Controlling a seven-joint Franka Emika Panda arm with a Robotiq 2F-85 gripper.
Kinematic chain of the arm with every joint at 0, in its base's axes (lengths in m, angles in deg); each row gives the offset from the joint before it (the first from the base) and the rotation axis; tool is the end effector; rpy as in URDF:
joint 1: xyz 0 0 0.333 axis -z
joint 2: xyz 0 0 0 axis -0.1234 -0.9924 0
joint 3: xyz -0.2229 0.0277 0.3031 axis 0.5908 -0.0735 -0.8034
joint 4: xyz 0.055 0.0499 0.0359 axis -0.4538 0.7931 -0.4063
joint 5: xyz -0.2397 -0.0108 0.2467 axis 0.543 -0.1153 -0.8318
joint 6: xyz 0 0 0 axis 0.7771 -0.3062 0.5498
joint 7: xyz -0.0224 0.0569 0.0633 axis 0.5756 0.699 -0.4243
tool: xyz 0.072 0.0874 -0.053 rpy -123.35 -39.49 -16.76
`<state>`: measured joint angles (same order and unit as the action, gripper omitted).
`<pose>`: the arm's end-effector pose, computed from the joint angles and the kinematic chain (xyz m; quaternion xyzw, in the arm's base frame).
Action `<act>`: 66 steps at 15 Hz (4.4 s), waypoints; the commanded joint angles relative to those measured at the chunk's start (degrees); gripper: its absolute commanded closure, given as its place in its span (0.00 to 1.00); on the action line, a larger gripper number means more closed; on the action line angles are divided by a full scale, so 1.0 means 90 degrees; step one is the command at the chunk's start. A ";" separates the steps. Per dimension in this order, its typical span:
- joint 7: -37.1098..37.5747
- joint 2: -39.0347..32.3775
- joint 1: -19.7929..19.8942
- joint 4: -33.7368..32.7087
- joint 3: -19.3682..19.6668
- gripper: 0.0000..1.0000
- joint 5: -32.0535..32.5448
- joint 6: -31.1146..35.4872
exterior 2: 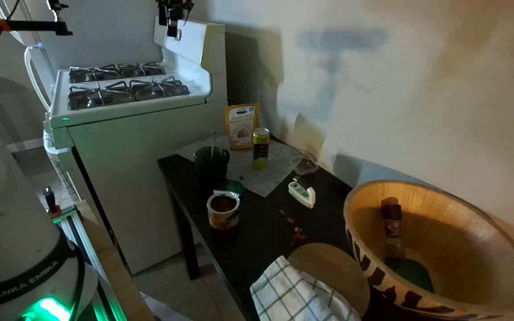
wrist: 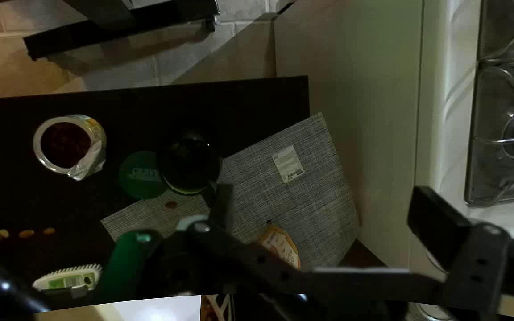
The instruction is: Remove the bottle from the brown bowl
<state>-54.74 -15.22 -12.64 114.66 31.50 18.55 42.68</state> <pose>0.3413 0.1558 0.6269 -0.9871 0.1200 0.0460 0.0957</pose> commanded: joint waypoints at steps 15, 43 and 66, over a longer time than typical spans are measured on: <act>-0.0174 0.0047 0.1419 0.0527 0.1260 0.00 0.1674 0.0089; 0.1880 -0.4217 0.3369 -0.2082 0.3900 0.00 0.0839 0.1557; 0.4117 -0.6465 0.3451 -0.3343 0.3139 0.05 -0.1632 0.3035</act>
<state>-22.47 -71.23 18.95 85.53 60.67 5.72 67.21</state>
